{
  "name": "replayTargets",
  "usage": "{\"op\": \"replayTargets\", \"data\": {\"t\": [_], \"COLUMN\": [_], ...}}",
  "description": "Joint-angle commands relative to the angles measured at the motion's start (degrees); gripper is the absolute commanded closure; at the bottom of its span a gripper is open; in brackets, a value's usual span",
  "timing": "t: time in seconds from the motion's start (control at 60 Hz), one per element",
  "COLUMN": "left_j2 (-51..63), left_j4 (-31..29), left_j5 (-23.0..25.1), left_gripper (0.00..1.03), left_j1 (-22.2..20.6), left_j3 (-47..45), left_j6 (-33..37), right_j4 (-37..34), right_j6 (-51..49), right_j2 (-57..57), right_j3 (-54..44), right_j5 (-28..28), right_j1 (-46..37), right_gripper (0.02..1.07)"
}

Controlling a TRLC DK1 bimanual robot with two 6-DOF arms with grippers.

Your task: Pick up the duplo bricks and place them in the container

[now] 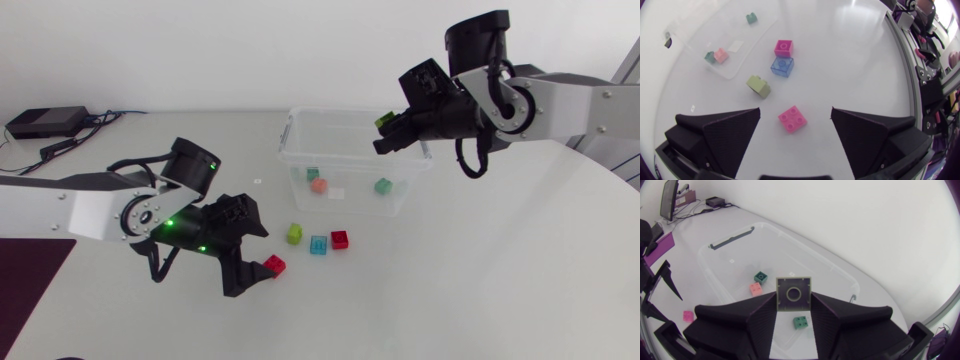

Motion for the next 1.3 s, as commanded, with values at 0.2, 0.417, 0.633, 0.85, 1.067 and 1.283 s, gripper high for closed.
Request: {"op": "replayTargets", "data": {"t": [0.2,0.417,0.633,0.85,1.067,1.283], "left_j2": [7.8,11.7,15.0,17.0,15.0,5.7], "left_j4": [8.6,10.0,10.1,10.1,10.0,5.2], "left_j5": [-8.6,-11.7,-11.7,-11.7,-11.5,-9.3], "left_gripper": [0.05,0.08,0.39,0.7,0.74,0.74], "left_j1": [-2.5,-3.0,-2.6,-2.5,-2.6,-0.2], "left_j3": [-2.2,-0.4,2.0,3.4,2.6,3.2], "left_j6": [-3.9,-7.5,-10.3,-10.8,-10.5,-8.5], "right_j4": [1.1,-0.6,-4.0,-6.2,-7.0,-4.4], "right_j6": [0.9,0.8,0.1,-4.4,-7.0,-10.5], "right_j2": [2.9,-2.0,-9.9,-16.0,-13.6,-4.7], "right_j3": [2.6,-0.5,-8.4,-18.2,-22.2,-22.2], "right_j5": [1.8,3.4,3.6,1.0,-2.8,-5.2], "right_j1": [-0.1,2.7,8.4,15.2,17.7,17.1], "right_gripper": [0.14,0.14,0.14,0.14,0.14,0.14]}}
